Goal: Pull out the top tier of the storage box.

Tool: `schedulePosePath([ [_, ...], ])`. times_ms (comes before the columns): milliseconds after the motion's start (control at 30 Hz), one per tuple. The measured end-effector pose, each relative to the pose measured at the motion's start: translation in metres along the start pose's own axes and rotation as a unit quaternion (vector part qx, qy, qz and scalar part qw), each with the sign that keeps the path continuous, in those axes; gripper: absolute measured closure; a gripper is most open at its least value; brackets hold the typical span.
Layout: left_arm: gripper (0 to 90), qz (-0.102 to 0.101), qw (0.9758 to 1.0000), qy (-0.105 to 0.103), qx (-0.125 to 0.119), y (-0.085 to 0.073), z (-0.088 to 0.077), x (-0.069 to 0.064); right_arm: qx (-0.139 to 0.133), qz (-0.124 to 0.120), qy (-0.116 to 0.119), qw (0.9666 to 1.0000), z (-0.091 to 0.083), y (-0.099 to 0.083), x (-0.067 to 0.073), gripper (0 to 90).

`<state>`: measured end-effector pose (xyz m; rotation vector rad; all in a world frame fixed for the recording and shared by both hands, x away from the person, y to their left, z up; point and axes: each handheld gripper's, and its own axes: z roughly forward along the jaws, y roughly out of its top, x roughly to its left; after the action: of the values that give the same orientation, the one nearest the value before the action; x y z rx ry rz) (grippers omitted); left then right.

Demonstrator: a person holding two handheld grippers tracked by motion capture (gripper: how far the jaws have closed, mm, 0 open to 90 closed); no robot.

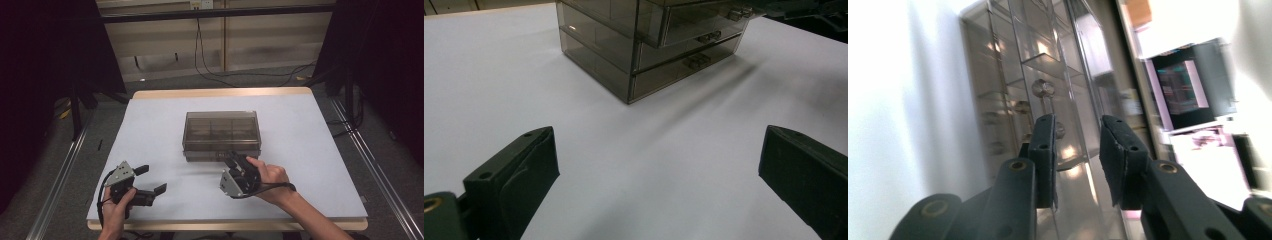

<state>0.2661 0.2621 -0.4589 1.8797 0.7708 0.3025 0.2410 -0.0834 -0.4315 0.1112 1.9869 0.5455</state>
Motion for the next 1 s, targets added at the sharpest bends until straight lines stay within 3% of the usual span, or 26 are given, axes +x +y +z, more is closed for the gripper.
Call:
schedulePosePath([
  [33, 2.6, 0.000, 1.0000, 0.000, 0.000, 0.000, 0.000, 0.000, -0.011, 0.021, 0.025, 0.9994, -0.002, -0.003, -0.006, 69.2],
  [100, 2.5, 0.001, 1.0000, 0.005, 0.003, 0.000, 0.000, 0.000, -0.010, 0.035, 0.035, 0.9987, -0.003, -0.004, -0.008, 67.8],
  [167, 2.5, 0.002, 1.0000, 0.003, 0.002, 0.000, 0.000, 0.000, -0.025, 0.072, 0.075, 0.9942, -0.002, -0.007, -0.017, 66.3],
  [200, 2.5, 0.001, 1.0000, 0.000, 0.000, 0.000, 0.000, 0.000, -0.025, 0.072, 0.075, 0.9942, -0.002, -0.007, -0.017, 66.3],
  [267, 2.5, 0.000, 1.0000, 0.000, -0.001, 0.000, 0.000, 0.000, -0.029, 0.097, 0.099, 0.9900, -0.001, -0.009, -0.024, 67.1],
  [300, 2.5, 0.000, 1.0000, 0.000, -0.001, 0.000, 0.000, 0.000, -0.036, 0.120, 0.132, 0.9833, 0.001, -0.013, -0.031, 67.2],
  [333, 2.5, 0.000, 1.0000, 0.000, 0.000, 0.000, -0.001, 0.000, -0.036, 0.120, 0.132, 0.9833, 0.001, -0.013, -0.031, 67.2],
  [367, 2.5, 0.000, 1.0000, 0.000, -0.001, 0.000, -0.001, 0.000, -0.042, 0.133, 0.139, 0.9805, 0.001, -0.015, -0.033, 67.2],
  [400, 2.5, 0.001, 1.0000, 0.000, 0.000, 0.000, -0.001, 0.000, -0.050, 0.161, 0.165, 0.9718, 0.000, -0.018, -0.041, 67.2],
  [433, 2.5, -0.001, 1.0000, 0.001, -0.001, 0.000, -0.001, 0.000, -0.051, 0.168, 0.172, 0.9694, 0.000, -0.019, -0.043, 67.0],
  [467, 2.5, -0.001, 1.0000, 0.001, -0.001, 0.000, -0.001, 0.000, -0.051, 0.168, 0.172, 0.9694, 0.000, -0.019, -0.043, 67.0],
  [567, 2.6, 0.007, 1.0000, 0.004, 0.003, 0.001, -0.001, 0.000, -0.064, 0.193, 0.212, 0.9558, -0.001, -0.024, -0.053, 72.1],
  [600, 2.6, 0.005, 1.0000, 0.003, 0.002, 0.001, -0.001, 0.000, -0.064, 0.193, 0.212, 0.9558, -0.001, -0.024, -0.053, 72.1],
  [700, 2.6, 0.001, 1.0000, 0.004, 0.003, 0.000, 0.000, 0.000, -0.075, 0.213, 0.242, 0.9436, -0.002, -0.026, -0.061, 72.9],
  [733, 2.6, 0.001, 1.0000, 0.000, -0.001, 0.000, 0.000, 0.000, -0.075, 0.213, 0.242, 0.9436, -0.002, -0.026, -0.061, 72.9],
  [767, 2.6, 0.001, 1.0000, 0.000, 0.000, 0.000, 0.000, 0.000, -0.078, 0.224, 0.251, 0.9385, -0.002, -0.028, -0.064, 71.3],
  [833, 2.6, 0.001, 1.0000, 0.000, 0.000, 0.000, 0.000, 0.000, -0.076, 0.230, 0.253, 0.9366, -0.001, -0.030, -0.067, 71.2],
  [900, 2.6, 0.001, 1.0000, -0.001, 0.001, 0.000, 0.000, 0.000, -0.075, 0.250, 0.260, 0.9298, 0.000, -0.037, -0.074, 69.8],
  [933, 2.6, 0.002, 1.0000, 0.000, 0.002, 0.000, 0.000, 0.000, -0.075, 0.250, 0.260, 0.9298, 0.000, -0.037, -0.074, 69.8],
  [967, 2.6, 0.000, 1.0000, 0.000, 0.002, 0.000, 0.000, 0.000, -0.073, 0.255, 0.268, 0.9260, 0.001, -0.039, -0.076, 69.6],
  [1000, 2.6, 0.000, 1.0000, 0.000, 0.002, 0.000, 0.001, 0.000, -0.072, 0.259, 0.267, 0.9253, 0.001, -0.042, -0.079, 68.6],
])
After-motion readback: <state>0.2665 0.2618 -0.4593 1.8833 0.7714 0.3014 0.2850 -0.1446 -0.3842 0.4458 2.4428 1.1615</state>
